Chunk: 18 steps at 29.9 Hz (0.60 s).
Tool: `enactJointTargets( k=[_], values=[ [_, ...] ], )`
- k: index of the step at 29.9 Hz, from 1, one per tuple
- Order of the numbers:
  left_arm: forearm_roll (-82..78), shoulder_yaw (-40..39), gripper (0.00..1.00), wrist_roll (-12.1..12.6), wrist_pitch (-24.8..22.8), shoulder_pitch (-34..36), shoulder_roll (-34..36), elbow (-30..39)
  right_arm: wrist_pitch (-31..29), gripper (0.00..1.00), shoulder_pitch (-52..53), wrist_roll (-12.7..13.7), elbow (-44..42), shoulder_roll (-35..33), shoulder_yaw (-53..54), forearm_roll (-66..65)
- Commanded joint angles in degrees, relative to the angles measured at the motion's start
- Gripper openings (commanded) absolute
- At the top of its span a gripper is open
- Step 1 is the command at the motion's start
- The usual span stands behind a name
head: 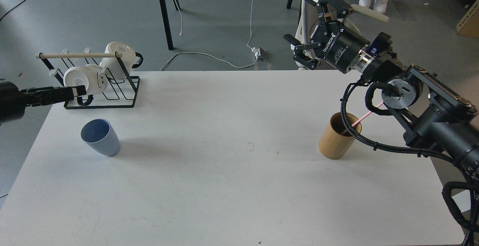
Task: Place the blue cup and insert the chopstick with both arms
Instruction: 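Lower the left gripper to the blue cup and grasp it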
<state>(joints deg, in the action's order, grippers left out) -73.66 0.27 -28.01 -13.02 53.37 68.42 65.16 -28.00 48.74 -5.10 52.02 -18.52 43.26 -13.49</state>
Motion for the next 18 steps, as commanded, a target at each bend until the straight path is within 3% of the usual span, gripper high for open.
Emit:
enactJointTargets(
  k=[1, 5, 18],
  values=[
    [-2.6, 0.4, 0.95, 0.0, 0.5, -2.2, -3.9, -4.5, 0.0, 0.99, -0.3, 0.0, 0.0, 0.0, 0.0, 0.0],
    [-4.4, 0.4, 0.94, 0.0, 1.8, -3.3, -8.4, -10.7, 0.0, 0.99, -0.4, 0.0, 0.0, 0.0, 0.0, 0.0],
    [-4.3, 0.4, 0.88, 0.0, 2.0, -7.2, -15.2, -20.4, 0.0, 0.99, -1.5, 0.0, 0.0, -1.0, 0.0, 0.0]
  ],
)
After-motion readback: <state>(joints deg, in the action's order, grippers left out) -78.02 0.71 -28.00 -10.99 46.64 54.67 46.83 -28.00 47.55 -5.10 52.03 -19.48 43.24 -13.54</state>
